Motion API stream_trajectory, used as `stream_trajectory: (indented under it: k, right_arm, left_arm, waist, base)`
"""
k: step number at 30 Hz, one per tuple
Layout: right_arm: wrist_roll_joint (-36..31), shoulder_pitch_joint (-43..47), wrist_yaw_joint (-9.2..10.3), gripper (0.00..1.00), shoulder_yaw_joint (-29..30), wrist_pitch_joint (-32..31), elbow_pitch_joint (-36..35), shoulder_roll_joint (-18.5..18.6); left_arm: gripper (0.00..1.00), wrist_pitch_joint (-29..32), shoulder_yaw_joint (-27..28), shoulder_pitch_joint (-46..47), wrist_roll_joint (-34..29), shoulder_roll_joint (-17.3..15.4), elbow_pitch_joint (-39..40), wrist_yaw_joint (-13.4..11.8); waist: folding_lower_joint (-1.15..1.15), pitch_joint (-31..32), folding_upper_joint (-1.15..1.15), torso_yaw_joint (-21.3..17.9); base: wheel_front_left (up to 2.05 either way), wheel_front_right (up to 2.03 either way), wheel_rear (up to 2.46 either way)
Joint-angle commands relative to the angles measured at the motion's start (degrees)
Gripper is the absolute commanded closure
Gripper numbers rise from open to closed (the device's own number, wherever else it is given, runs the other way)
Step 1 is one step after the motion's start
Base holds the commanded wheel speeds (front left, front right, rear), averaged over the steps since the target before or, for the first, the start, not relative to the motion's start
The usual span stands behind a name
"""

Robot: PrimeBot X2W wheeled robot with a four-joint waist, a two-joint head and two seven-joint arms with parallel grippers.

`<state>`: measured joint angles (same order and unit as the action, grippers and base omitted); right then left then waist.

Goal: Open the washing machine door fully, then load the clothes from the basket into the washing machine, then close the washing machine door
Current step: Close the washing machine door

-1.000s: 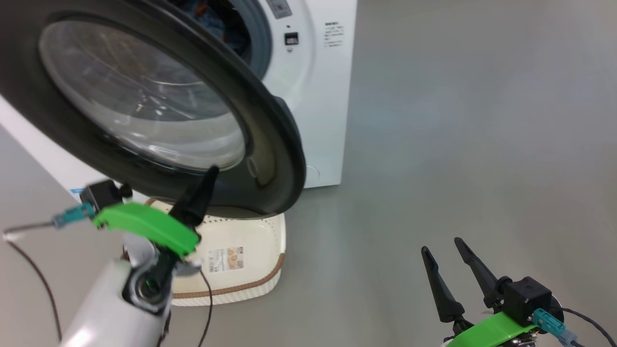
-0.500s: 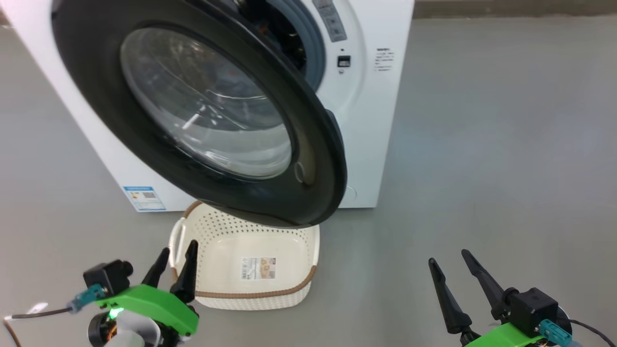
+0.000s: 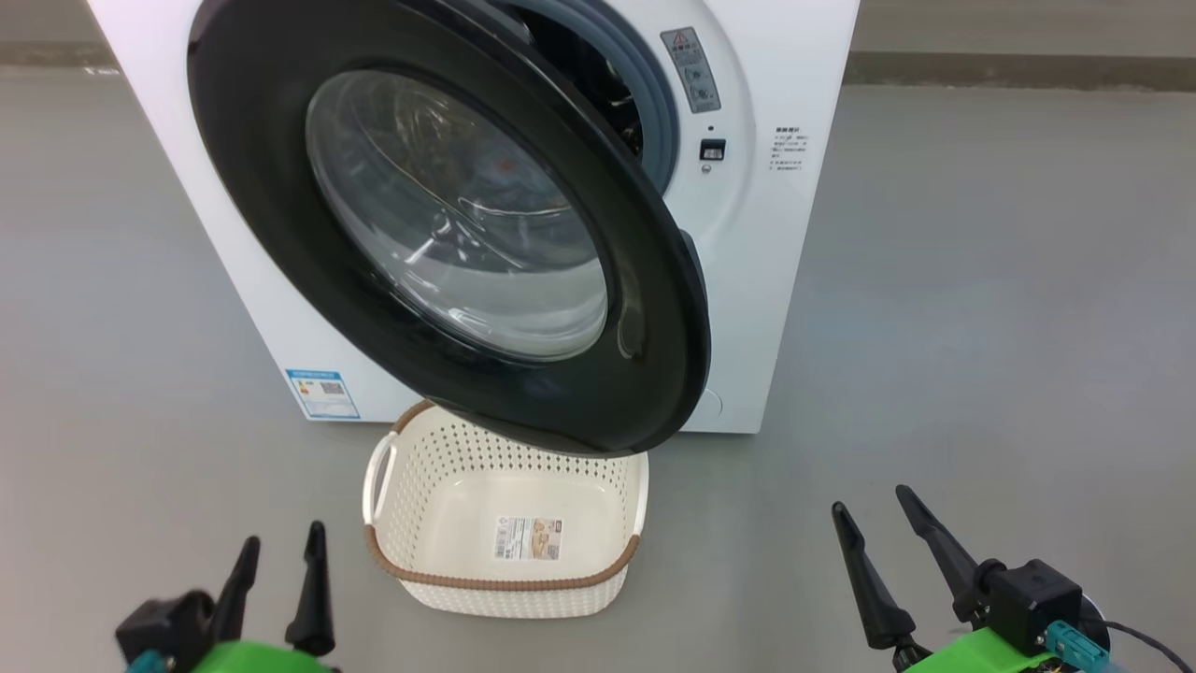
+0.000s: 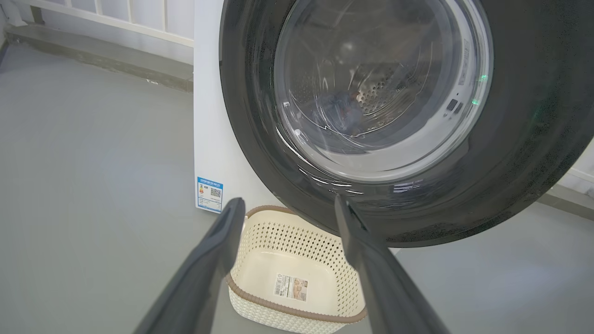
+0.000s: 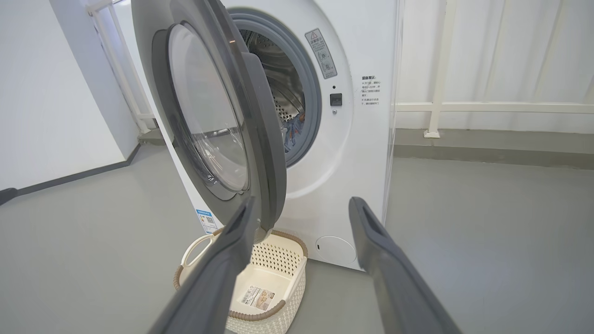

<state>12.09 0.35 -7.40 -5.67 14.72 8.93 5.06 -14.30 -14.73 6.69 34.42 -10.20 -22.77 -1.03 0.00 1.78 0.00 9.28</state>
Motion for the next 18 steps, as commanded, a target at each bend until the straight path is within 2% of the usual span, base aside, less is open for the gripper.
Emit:
stream_trajectory:
  k: [1, 8, 18]
  right_arm:
    - [0.0, 0.2, -0.09, 0.0, -1.6, 0.3, -1.3, 0.2]
    - [0.3, 1.0, -0.09, 0.0, -1.6, 0.3, -1.2, 0.1]
    - [0.1, 1.1, -0.09, 0.0, -0.3, 0.3, -1.4, -0.1]
  left_arm:
    - [0.0, -0.7, 3.0, 0.5, -1.5, -0.7, 2.4, -0.4]
    - [0.0, -0.7, 6.6, -6.8, -11.1, 1.4, 8.2, 0.2]
    - [0.0, -0.7, 11.0, -10.8, -14.9, 3.8, 10.9, 2.6]
  waist:
    - [0.0, 0.5, 0.0, 0.0]
    - [0.0, 2.3, 0.0, -0.4]
    - [0.0, 1.9, 0.0, -0.1]
  base:
    - [0.0, 0.0, 0.0]
    - [0.0, 0.0, 0.0]
    - [0.0, 0.0, 0.0]
